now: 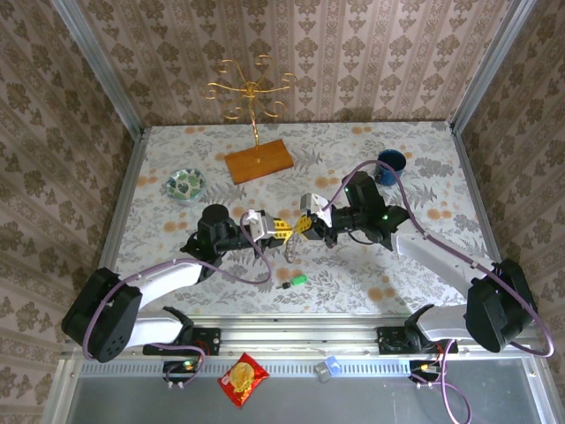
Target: Put the keys on the keyring
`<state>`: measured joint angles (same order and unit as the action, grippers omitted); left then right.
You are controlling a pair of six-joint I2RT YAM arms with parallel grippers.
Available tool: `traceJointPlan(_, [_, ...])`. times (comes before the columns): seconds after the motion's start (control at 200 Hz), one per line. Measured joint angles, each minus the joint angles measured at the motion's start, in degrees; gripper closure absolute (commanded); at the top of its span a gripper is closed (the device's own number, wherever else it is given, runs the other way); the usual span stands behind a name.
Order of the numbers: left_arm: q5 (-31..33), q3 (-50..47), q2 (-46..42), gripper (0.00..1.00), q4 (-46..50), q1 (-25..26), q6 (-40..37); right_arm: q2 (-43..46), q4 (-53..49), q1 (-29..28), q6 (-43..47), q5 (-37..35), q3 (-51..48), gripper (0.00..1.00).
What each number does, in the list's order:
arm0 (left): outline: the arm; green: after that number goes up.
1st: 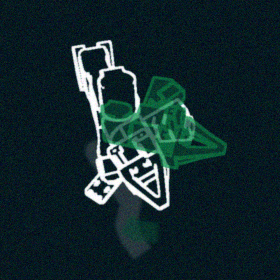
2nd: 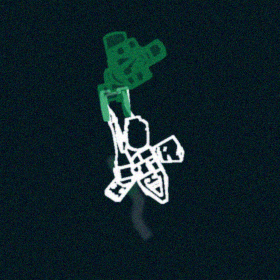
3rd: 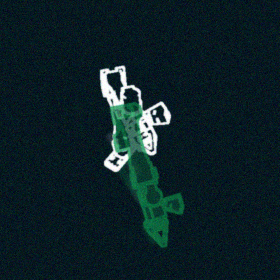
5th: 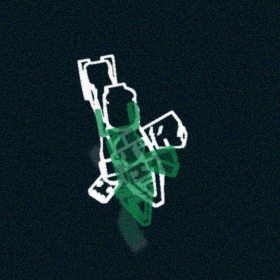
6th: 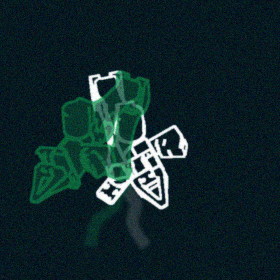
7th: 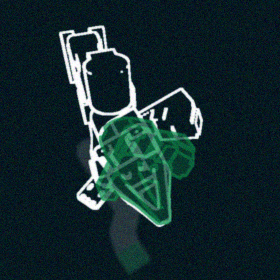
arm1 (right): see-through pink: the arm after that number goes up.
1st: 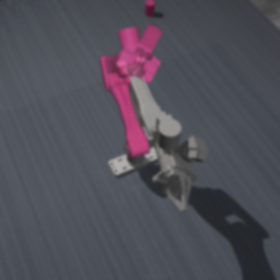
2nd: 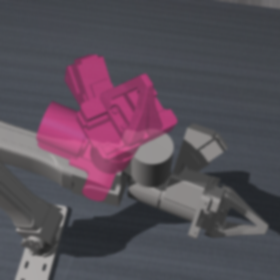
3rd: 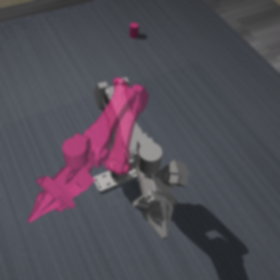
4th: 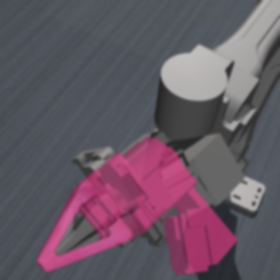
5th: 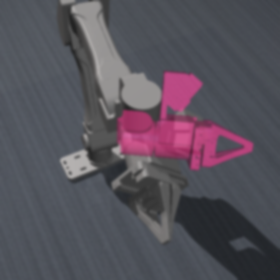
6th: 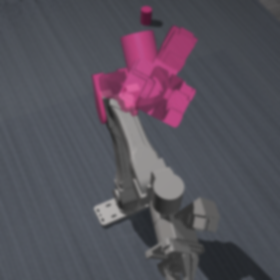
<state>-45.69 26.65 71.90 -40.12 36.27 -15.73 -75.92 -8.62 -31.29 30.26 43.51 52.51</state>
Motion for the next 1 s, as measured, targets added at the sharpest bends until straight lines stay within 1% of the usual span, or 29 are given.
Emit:
traceJointPlan(0.17, [0.5, 2.8, -0.2, 0.84, 7.8, 0.0, -3.7, -1.8, -7.6, -1.3, 4.4, -2.9, 5.0, 1.0])
traceJointPlan(0.31, [0.2, 4.8, -0.4, 0.85, 12.4, 0.0, -6.0, -3.1, -12.9, -2.9, 7.8, -6.0, 8.6, 1.0])
traceJointPlan(0.405, [0.0, 5.5, -0.4, 0.89, 14.6, 0.0, -7.1, -4.6, -15.3, -3.8, 9.7, -7.8, 10.8, 1.0])
traceJointPlan(0.515, [-0.4, 5.6, -0.4, 1.0, 16.5, 0.0, -8.0, -5.7, -17.3, -4.5, 11.3, -9.2, 11.9, 1.0])
traceJointPlan(0.595, [-0.9, 5.6, -0.4, 1.0, 17.0, 0.0, -8.3, -5.7, -17.8, -4.6, 11.6, -9.2, 11.9, 0.83])
traceJointPlan(0.64, [-1.0, 5.6, -0.4, 1.0, 17.0, 0.0, -8.3, -5.3, -16.9, -4.3, 10.6, -8.7, 11.3, 0.76])
traceJointPlan(0.69, [-1.1, 5.6, -0.4, 1.0, 16.9, 0.0, -8.3, -3.9, -14.2, -3.4, 9.5, -7.4, 9.3, 0.73])
traceJointPlan(0.865, [-2.3, 5.0, -0.7, 1.0, 12.8, -0.5, -5.5, 3.8, -3.5, 2.6, 1.5, -1.8, 0.0, 0.71])
traceJointPlan(1.0, [-3.7, 3.9, -1.0, 1.0, 8.3, -1.1, -2.4, 4.6, 1.3, 2.9, -2.1, 0.5, -1.9, 0.71])
